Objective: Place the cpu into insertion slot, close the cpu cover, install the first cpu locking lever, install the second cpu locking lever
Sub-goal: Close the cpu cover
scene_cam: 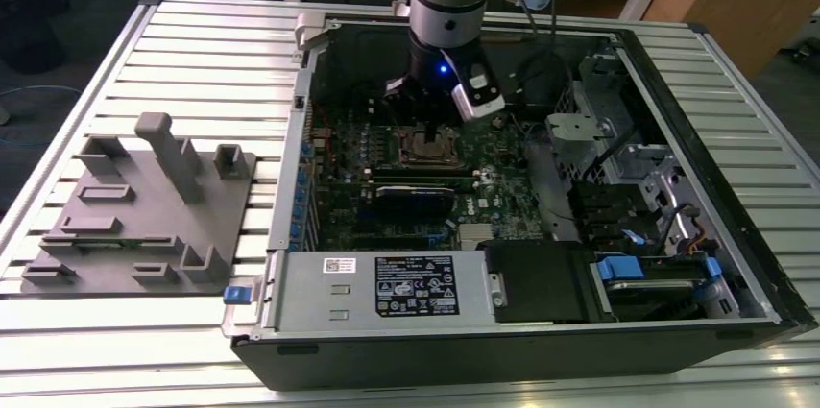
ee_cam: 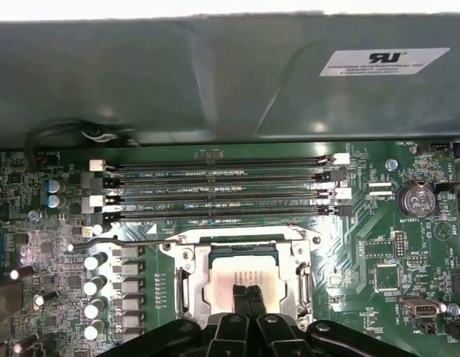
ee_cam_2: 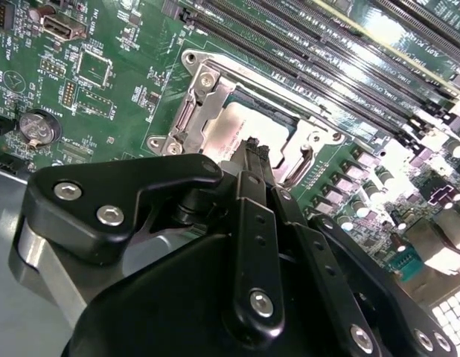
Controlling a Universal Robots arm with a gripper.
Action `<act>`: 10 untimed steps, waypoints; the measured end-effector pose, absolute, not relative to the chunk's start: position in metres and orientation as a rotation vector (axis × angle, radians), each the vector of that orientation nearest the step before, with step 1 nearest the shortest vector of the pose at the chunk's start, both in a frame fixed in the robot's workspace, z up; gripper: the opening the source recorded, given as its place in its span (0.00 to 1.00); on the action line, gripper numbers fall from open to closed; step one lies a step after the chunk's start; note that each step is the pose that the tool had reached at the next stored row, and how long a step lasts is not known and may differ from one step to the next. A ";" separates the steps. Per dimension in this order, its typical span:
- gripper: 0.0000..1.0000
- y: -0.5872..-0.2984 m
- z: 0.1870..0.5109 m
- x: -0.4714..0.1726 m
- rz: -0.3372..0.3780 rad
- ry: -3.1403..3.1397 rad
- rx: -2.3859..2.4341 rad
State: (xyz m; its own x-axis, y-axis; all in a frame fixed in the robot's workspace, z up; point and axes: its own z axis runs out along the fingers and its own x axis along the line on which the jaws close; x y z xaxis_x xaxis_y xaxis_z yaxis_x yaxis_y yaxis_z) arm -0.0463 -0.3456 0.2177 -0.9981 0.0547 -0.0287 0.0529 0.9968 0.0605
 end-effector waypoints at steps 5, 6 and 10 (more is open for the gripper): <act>0.10 -0.346 0.219 -0.046 0.093 3.109 0.084; 0.10 -0.346 0.219 -0.046 0.093 3.109 0.084; 0.10 -0.346 0.220 -0.046 0.093 3.109 0.084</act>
State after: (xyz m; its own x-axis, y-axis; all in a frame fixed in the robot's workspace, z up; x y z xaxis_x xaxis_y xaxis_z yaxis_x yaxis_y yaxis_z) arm -0.0463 -0.3456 0.2196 -0.9981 0.0547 -0.0288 0.0529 0.9968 0.0606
